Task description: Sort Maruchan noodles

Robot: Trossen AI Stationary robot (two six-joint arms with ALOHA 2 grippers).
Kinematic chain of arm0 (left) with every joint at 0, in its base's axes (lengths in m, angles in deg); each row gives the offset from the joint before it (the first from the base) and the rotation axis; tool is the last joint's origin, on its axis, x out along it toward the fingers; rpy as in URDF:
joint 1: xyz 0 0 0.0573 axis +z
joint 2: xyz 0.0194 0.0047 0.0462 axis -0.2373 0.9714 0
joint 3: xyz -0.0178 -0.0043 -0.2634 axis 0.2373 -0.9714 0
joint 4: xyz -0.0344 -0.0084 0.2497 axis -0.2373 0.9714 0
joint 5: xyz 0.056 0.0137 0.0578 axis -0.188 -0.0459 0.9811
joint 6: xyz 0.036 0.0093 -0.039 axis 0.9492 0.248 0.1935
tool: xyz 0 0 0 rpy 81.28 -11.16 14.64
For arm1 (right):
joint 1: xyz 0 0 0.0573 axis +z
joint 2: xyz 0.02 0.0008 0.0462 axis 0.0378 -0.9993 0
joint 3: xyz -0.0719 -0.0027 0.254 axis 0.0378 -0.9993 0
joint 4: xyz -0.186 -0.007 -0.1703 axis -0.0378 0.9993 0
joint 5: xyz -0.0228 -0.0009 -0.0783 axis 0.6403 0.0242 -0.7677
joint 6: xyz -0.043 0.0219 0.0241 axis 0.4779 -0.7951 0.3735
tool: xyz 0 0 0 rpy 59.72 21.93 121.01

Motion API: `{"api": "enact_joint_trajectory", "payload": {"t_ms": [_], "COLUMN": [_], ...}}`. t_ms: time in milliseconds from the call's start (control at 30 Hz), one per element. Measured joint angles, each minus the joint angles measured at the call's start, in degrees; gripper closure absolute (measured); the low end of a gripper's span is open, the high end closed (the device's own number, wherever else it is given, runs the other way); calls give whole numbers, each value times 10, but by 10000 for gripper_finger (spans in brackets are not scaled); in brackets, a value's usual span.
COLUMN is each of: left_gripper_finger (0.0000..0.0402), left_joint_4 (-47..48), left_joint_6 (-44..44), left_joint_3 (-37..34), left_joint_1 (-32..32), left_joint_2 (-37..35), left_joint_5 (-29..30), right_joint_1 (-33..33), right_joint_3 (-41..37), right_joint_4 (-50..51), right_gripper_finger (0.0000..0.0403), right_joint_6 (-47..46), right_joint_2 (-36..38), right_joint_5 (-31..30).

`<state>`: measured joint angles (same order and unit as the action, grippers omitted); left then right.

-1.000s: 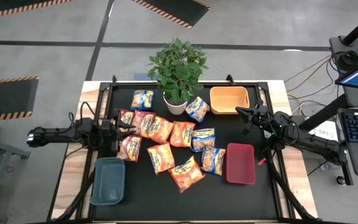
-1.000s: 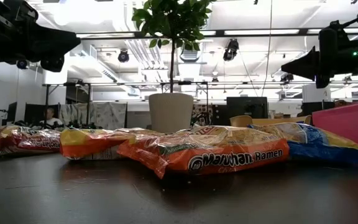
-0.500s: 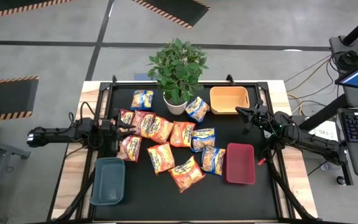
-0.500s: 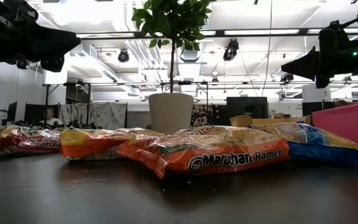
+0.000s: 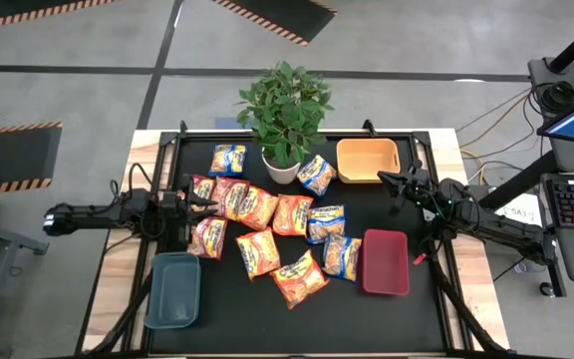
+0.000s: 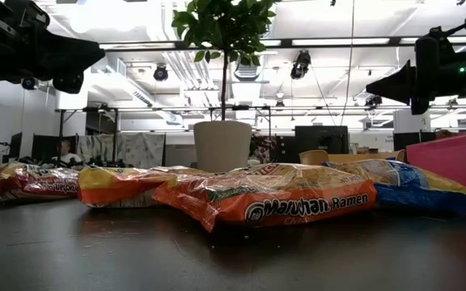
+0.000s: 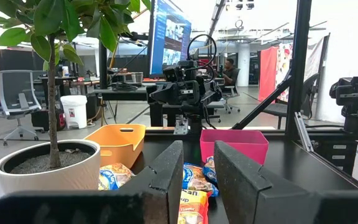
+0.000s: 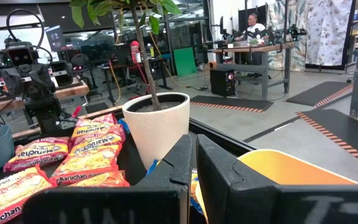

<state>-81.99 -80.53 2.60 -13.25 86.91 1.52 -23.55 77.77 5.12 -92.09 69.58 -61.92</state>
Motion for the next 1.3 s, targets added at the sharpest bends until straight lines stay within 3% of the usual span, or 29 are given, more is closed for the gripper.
{"api": "enact_joint_trajectory", "payload": {"t_ms": [767,1033,1133,1300], "left_gripper_finger": [327,327,327,327], "left_joint_4": [0,0,-1,-56], "left_joint_6": [0,0,0,0], "left_joint_3": [0,0,0,0], "left_joint_1": [0,0,0,0], "left_joint_2": [0,0,0,0], "left_joint_5": [0,0,0,0], "right_joint_1": [0,0,0,9], "right_joint_3": [0,0,0,0], "right_joint_4": [0,0,13,46], "right_gripper_finger": [390,390,390,390], "right_joint_6": [0,-153,-222,-199], "right_joint_2": [0,0,0,-1], "right_joint_5": [0,1,30,70]}}
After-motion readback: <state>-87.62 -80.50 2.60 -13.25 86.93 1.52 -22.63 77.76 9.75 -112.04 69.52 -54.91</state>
